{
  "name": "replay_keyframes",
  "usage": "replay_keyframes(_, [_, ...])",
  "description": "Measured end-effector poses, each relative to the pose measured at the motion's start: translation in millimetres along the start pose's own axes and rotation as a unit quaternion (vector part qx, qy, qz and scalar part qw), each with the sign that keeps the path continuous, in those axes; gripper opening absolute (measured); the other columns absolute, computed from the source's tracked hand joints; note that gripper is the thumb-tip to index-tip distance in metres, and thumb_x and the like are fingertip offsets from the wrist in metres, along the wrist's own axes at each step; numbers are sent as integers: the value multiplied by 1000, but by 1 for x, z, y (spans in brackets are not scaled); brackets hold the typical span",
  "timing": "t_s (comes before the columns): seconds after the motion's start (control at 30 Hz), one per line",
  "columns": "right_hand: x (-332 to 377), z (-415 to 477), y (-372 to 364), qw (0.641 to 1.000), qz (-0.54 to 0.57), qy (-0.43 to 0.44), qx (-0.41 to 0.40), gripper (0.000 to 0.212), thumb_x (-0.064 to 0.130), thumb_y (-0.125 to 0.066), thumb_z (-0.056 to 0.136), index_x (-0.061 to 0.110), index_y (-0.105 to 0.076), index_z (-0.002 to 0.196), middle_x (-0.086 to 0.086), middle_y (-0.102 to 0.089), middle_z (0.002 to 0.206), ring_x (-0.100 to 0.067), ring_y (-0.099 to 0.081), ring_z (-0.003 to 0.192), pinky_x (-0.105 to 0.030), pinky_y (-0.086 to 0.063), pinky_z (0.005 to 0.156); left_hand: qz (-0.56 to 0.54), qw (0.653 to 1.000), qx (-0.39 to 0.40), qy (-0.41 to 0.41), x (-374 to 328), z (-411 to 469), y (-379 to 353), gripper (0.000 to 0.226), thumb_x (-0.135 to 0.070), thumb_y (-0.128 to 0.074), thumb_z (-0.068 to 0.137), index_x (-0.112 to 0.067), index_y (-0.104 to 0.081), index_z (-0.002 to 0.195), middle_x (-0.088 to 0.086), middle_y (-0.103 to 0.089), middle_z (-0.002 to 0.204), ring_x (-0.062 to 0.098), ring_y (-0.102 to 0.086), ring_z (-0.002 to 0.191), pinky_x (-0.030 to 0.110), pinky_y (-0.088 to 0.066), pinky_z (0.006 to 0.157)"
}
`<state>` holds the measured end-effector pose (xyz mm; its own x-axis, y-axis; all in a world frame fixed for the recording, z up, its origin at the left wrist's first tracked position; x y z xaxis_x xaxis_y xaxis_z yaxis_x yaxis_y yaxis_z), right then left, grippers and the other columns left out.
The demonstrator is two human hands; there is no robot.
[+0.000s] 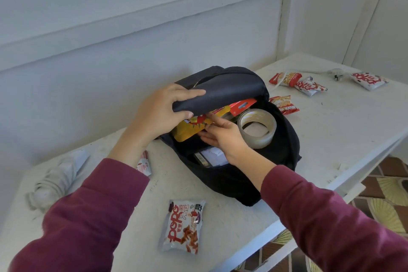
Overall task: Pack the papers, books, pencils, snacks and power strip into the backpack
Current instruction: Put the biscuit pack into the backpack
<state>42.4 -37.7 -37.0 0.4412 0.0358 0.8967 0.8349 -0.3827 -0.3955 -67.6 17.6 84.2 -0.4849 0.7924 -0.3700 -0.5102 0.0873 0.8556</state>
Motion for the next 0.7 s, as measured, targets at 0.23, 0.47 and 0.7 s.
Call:
replay_keyframes(0.23, [22,-46,26,960,-259,-9,111,30,12,-49,95,19,-58,123,6,-64,102,-13,-68,88,-23,-57,75,-48,987,-46,147,17,-26,-21,83,-41,-74,72,-44,-28,141,-8,-43,135,10,-47,118,34,-41,98])
replay_keyframes(0.47, [114,-65,59,858,-389,332,-46,18,21,-55,91,24,-68,103,12,-66,97,-4,-62,84,-15,-50,70,-315,867,-181,340,18,-62,-40,28,-40,-35,98,-35,-54,117,-5,-63,108,17,-56,110,37,-45,96])
replay_keyframes(0.7, [85,-33,86,691,-665,284,-4,61,58,-29,86,38,-32,143,-7,-21,156,-26,-13,144,-44,-8,115,-110,972,-69,193,-20,-105,-93,28,-43,-39,95,-42,-56,117,-16,-52,131,-2,-40,127,18,-27,108])
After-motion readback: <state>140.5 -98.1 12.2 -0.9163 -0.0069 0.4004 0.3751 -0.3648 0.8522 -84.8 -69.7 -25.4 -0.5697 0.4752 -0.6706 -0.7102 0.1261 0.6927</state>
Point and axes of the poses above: each hand's wrist, its own z-axis towards the middle knuckle, its own y-axis out of the back of the hand, x = y × z, the point moved 6 cm from there along z, towards the middle knuckle
